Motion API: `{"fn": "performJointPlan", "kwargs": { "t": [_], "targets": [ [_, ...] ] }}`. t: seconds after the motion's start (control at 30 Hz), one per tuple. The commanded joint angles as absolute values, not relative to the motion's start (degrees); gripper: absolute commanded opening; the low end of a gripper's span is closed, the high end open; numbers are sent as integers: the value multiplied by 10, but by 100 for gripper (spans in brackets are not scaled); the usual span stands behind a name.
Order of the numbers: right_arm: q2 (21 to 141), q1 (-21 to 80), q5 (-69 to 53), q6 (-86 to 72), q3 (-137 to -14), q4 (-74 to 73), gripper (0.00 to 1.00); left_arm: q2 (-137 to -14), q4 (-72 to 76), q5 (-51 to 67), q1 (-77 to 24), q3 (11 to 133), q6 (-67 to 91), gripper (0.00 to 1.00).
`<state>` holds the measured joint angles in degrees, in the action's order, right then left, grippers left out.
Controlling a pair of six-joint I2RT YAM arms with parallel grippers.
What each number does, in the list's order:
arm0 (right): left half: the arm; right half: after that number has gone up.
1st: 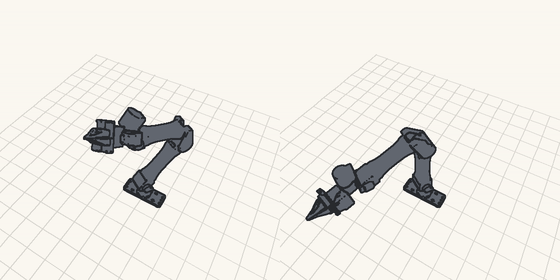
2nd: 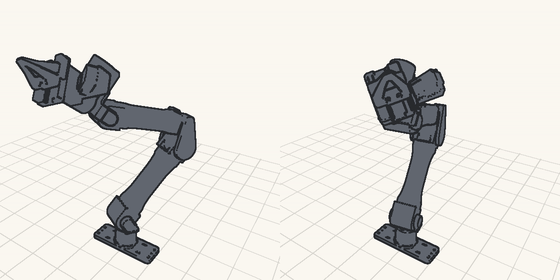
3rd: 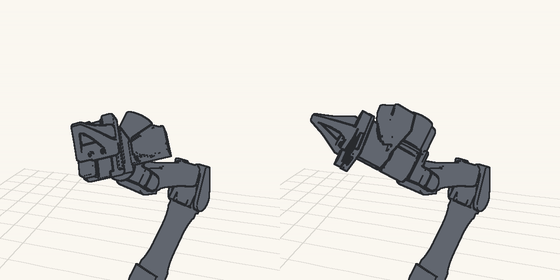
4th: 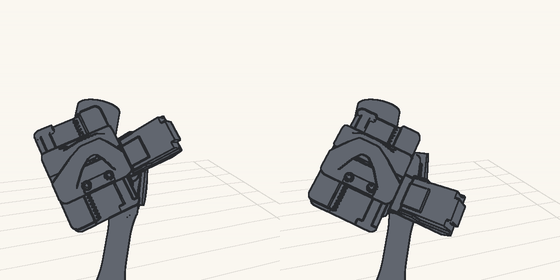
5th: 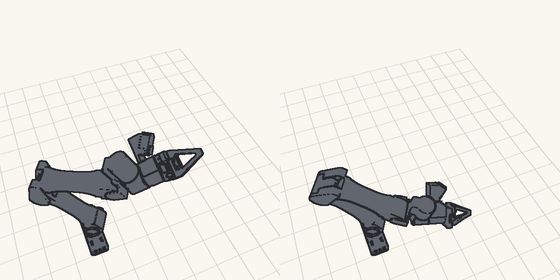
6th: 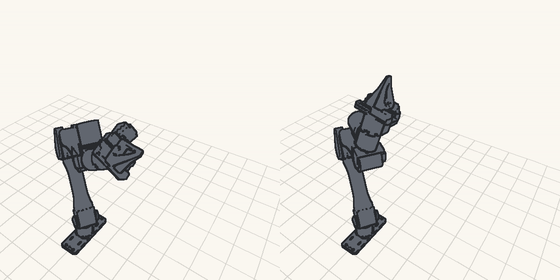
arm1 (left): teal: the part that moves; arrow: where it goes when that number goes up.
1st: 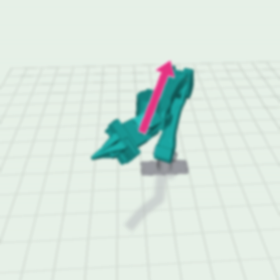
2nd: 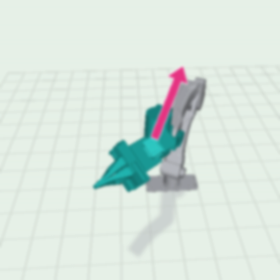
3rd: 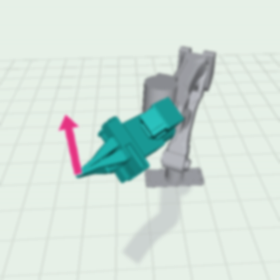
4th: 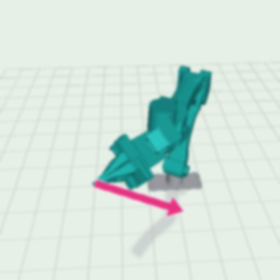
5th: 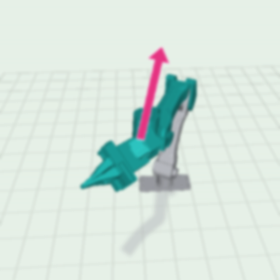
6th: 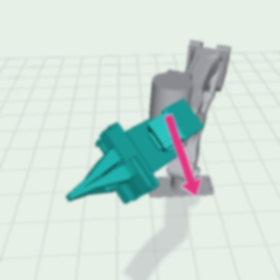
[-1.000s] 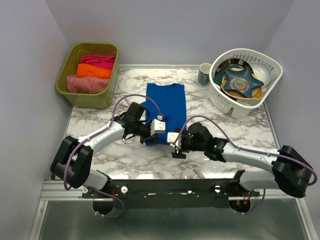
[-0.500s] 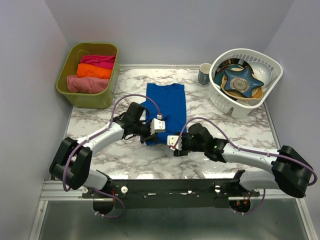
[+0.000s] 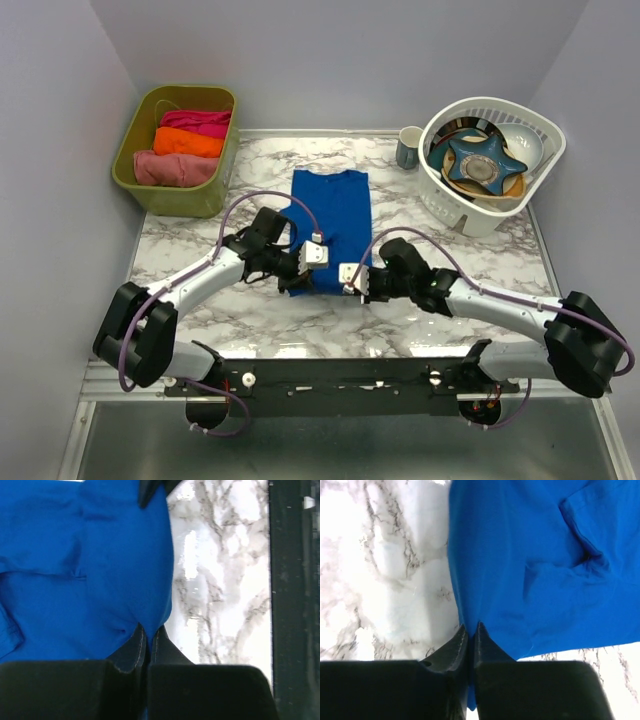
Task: Roll the t-shirts
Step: Roll the T-shirt to the center of the board.
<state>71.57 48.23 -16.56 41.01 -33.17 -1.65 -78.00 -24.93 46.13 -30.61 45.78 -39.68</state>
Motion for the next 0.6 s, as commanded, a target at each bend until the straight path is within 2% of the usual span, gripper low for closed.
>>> {"fn": "performJointPlan", "kwargs": {
  "t": [0.0,0.1,0.3,0.43,0.57],
  "targets": [
    [733,428,-264,399,-402,-157,10,-779,-362,526,-307,490,-415,0],
    [744,400,-331,428,-440,-221,8,-783,-398,536,-307,497,-431,0],
    [849,370,-464,529,-545,-429,7,-867,-532,564,-301,559,-509,0],
    [933,357,-498,589,-604,-545,5,-954,-619,583,-286,611,-579,0],
    [994,341,-508,619,-649,-593,4,-1008,-656,585,-262,636,-611,0]
  ]
}}
